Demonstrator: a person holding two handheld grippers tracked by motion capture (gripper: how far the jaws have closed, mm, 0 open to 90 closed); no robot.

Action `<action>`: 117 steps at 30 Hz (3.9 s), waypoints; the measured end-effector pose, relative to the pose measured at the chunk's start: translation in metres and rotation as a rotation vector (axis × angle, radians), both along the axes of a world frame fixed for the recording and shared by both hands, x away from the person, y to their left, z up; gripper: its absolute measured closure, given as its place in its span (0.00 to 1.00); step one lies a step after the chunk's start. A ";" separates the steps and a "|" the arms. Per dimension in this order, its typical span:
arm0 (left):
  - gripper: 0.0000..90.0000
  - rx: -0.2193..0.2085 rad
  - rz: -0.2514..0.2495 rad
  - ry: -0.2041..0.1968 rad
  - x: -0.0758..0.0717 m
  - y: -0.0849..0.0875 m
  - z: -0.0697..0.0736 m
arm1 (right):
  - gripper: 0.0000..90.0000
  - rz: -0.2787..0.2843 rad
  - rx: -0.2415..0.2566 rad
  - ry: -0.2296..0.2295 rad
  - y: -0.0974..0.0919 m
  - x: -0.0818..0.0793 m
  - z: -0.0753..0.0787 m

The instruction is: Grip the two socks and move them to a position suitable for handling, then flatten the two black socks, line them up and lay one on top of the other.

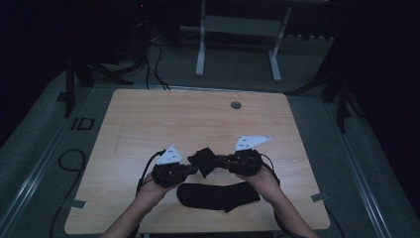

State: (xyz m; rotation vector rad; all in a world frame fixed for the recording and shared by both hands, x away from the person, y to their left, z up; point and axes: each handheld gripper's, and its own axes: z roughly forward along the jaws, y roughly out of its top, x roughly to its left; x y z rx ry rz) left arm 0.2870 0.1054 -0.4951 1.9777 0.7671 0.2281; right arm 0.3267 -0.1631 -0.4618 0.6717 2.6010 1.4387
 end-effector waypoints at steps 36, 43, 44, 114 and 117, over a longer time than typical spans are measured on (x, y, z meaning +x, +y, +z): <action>0.97 0.137 0.112 0.235 0.037 0.045 -0.052 | 0.73 -0.274 -0.204 0.137 -0.072 0.038 -0.071; 0.65 0.161 0.178 0.226 0.035 0.056 -0.055 | 0.71 -0.304 -0.204 0.149 -0.078 0.038 -0.079; 0.59 0.166 0.198 0.218 0.034 0.058 -0.055 | 0.69 -0.307 -0.199 0.152 -0.079 0.037 -0.079; 0.97 0.081 0.205 0.149 0.025 0.060 -0.008 | 0.94 -0.338 -0.156 0.042 -0.064 0.033 -0.034; 0.97 0.105 0.209 0.185 0.040 0.057 -0.020 | 0.94 -0.351 -0.178 0.075 -0.063 0.043 -0.047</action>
